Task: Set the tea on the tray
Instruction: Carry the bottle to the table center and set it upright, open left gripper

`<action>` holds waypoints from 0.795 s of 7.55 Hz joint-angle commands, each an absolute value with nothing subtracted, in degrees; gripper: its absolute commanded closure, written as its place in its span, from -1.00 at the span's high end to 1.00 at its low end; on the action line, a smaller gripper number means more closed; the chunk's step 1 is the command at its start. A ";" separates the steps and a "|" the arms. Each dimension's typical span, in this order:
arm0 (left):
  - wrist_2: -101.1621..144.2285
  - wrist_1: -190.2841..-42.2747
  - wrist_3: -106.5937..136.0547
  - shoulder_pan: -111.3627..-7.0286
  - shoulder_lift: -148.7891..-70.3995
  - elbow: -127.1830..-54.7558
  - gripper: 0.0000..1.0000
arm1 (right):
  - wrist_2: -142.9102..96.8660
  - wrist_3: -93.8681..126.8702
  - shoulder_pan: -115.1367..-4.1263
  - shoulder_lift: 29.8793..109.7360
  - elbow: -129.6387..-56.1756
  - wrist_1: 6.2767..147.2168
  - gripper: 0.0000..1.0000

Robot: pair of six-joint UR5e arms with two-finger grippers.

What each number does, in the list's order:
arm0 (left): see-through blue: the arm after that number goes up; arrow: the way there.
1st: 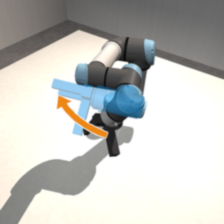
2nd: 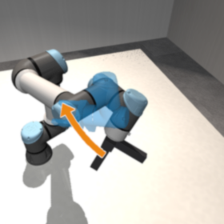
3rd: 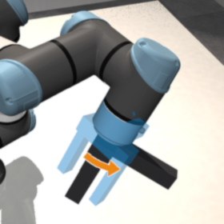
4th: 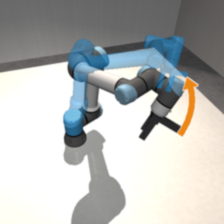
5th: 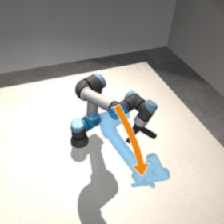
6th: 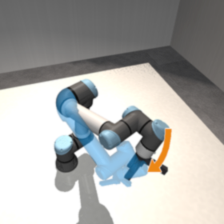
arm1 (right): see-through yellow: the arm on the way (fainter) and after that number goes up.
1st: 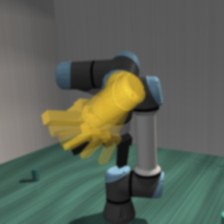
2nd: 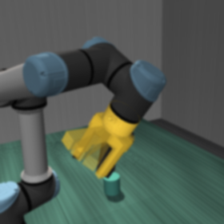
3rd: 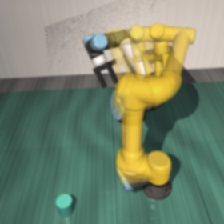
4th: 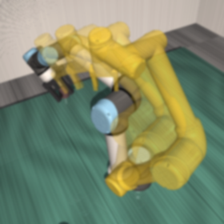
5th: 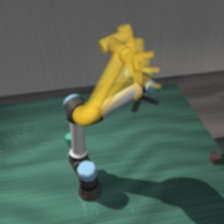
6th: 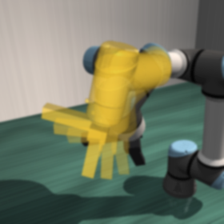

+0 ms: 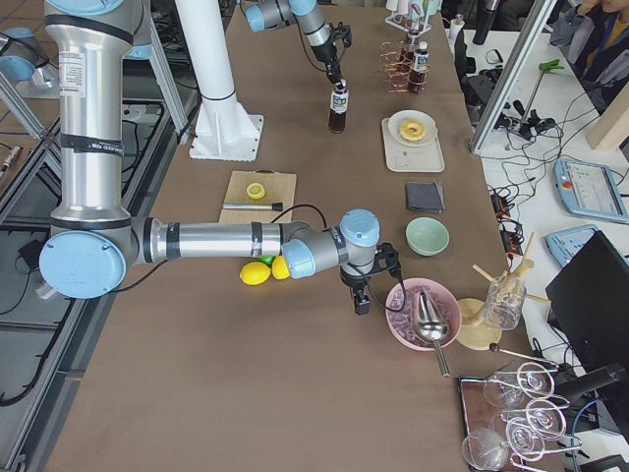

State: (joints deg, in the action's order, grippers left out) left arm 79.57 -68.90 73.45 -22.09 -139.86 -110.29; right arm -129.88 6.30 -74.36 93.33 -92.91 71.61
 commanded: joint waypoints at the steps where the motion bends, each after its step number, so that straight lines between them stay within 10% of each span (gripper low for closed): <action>1: 78.05 -68.99 74.70 -19.78 -139.57 -109.51 -1.00 | -129.90 6.42 -74.27 93.69 -92.81 69.89 1.00; 6: 78.05 -69.52 74.53 -19.60 -139.31 -109.34 -1.00 | -129.90 6.42 -74.27 93.43 -92.64 69.79 1.00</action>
State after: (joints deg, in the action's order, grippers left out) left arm 78.05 -69.40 74.65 -19.64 -139.36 -109.41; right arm -129.90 6.48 -74.27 93.50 -92.80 69.80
